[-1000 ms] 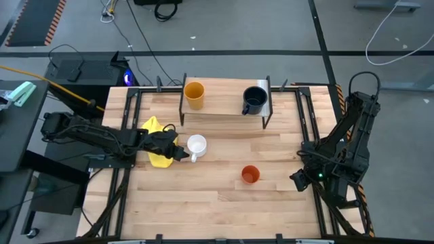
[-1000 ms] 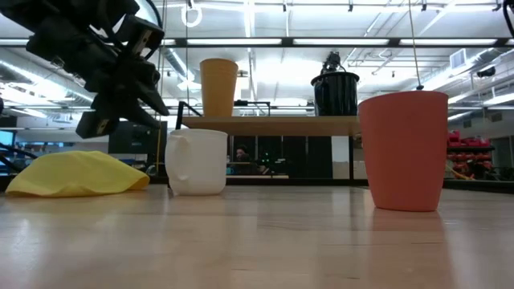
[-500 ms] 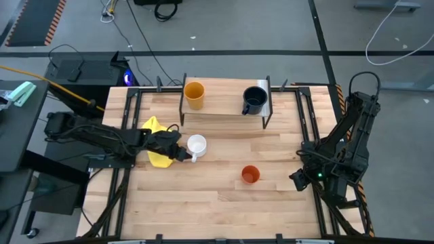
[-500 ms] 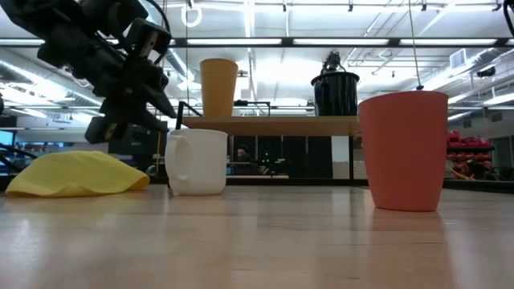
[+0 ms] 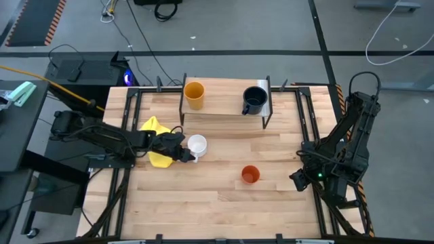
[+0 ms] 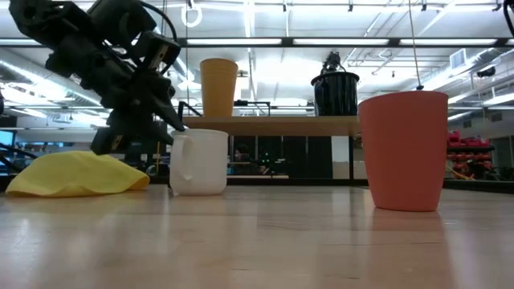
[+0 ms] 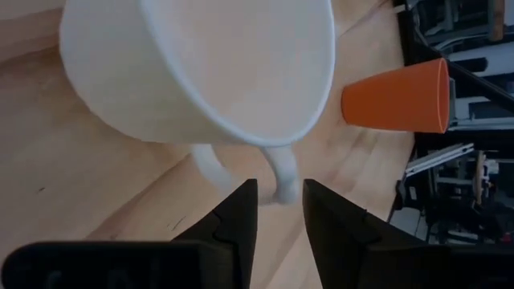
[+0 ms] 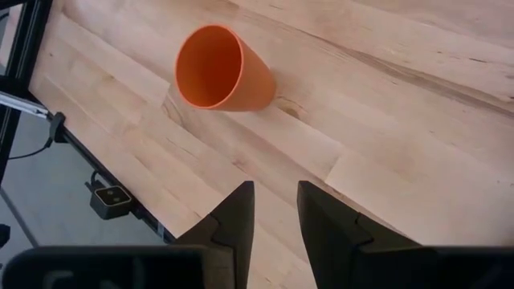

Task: Stack small to large cups/mugs on shelf
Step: Put the white mug on the shelf

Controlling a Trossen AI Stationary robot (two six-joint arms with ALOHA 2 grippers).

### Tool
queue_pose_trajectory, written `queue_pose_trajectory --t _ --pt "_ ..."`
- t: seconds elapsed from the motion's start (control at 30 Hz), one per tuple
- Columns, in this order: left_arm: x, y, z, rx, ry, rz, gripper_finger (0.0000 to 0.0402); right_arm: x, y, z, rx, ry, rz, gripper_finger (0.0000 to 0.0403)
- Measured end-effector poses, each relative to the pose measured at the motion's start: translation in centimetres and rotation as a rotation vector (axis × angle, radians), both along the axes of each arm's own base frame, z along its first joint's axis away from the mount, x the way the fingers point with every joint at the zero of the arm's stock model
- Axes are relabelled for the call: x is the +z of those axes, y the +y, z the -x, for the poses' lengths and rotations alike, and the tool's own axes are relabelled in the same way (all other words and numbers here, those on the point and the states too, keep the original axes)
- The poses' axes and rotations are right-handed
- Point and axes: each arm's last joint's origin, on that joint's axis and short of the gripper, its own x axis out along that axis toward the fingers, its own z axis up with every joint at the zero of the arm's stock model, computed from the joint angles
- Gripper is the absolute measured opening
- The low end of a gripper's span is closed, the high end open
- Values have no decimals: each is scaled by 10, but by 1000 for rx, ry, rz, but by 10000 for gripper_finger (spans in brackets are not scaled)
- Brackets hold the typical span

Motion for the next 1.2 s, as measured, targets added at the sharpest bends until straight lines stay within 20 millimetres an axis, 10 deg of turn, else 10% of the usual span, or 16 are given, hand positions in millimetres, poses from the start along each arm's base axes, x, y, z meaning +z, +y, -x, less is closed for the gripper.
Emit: queue_pose_trajectory --t 1.2 --pt "-15 6 -22 27 -97 7 42 0 0 0 5 -1 -1 105"
